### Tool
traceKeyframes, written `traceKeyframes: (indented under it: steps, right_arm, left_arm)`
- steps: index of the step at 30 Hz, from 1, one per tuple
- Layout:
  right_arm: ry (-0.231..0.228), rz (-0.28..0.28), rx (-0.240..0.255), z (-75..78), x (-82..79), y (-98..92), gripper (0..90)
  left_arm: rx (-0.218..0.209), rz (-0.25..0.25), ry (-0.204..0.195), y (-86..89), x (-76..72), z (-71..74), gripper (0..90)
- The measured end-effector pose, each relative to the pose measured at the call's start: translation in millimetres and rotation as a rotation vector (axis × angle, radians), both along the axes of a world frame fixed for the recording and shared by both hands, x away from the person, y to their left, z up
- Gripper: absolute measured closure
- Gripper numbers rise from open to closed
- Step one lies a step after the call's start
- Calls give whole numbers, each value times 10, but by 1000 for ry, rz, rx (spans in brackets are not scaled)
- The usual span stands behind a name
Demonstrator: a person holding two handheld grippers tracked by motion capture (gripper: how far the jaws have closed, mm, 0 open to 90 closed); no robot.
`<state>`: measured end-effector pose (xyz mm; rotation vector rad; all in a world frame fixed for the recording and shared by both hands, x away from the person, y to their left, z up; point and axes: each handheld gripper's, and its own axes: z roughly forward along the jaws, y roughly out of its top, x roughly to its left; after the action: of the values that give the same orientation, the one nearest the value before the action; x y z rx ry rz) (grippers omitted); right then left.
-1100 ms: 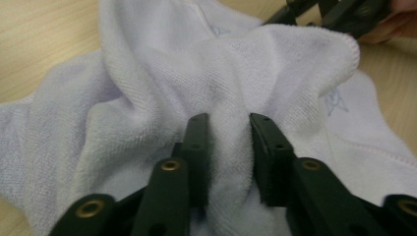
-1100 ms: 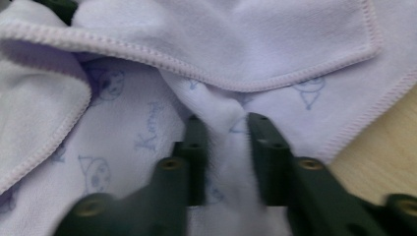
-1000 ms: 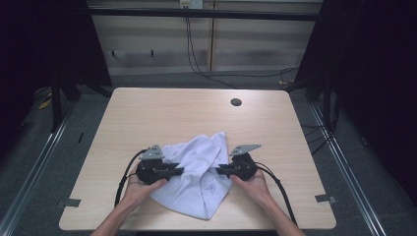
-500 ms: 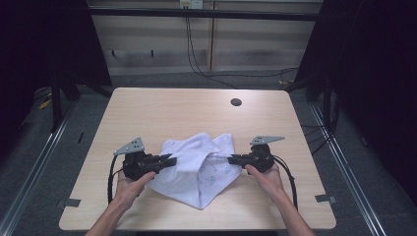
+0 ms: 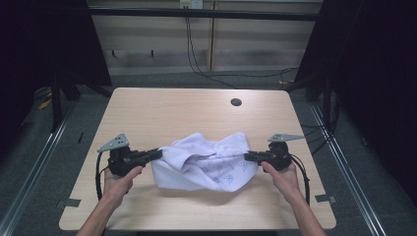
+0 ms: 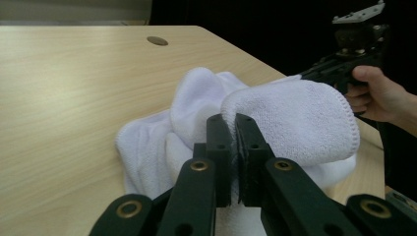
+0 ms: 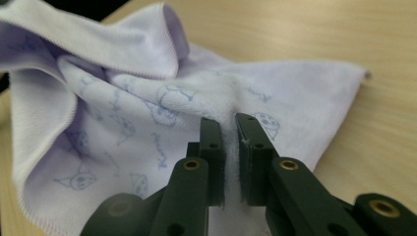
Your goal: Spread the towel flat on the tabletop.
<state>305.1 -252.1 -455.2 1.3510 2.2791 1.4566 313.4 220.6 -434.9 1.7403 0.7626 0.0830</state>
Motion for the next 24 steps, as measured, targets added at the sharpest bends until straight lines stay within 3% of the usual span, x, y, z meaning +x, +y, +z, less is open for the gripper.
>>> traceKeyframes:
  steps: [3, 4, 6, 11, 12, 13, 15, 17, 18, 19, 20, 21, 24]
  right_arm:
    - [-40, -36, 45, 185, 9, -111, 827]
    - [-51, -43, 48, 257, 13, -134, 827]
    - [-69, -53, 40, 403, 32, -185, 827]
    - [-141, -74, 78, 740, 52, -324, 831]
    - [-141, -74, 78, 740, 52, -324, 831]
    - [-161, -79, 88, 881, 82, -346, 831]
    - [-173, -83, 96, 976, 126, -343, 834]
    - [-172, -105, 117, 1040, 253, -326, 836]
    - [-172, -105, 117, 1040, 253, -326, 836]
    - [-157, -120, 114, 1076, 412, -293, 839]
    - [-157, -120, 114, 1076, 412, -293, 839]
    - [-156, -142, 107, 1131, 561, -263, 843]
    - [-175, -164, 98, 1252, 706, -275, 845]
  left_arm:
    - [-37, 53, -32, 116, 36, 157, 866]
    - [-37, 53, -32, 116, 36, 157, 867]
    - [-47, 98, -63, 196, 99, 301, 868]
    - [-60, 130, -83, 277, 200, 490, 869]
    - [-60, 130, -83, 277, 200, 490, 869]
    - [-41, 134, -98, 271, 243, 582, 868]
    - [-15, 148, -110, 210, 317, 657, 868]
    - [3, 165, -99, 128, 455, 679, 869]
    - [3, 165, -99, 128, 455, 679, 868]
    - [10, 182, -84, 69, 582, 701, 869]
    - [10, 182, -84, 69, 582, 701, 869]
    - [6, 200, -91, 62, 678, 776, 870]
    - [-9, 216, -107, 105, 751, 900, 870]
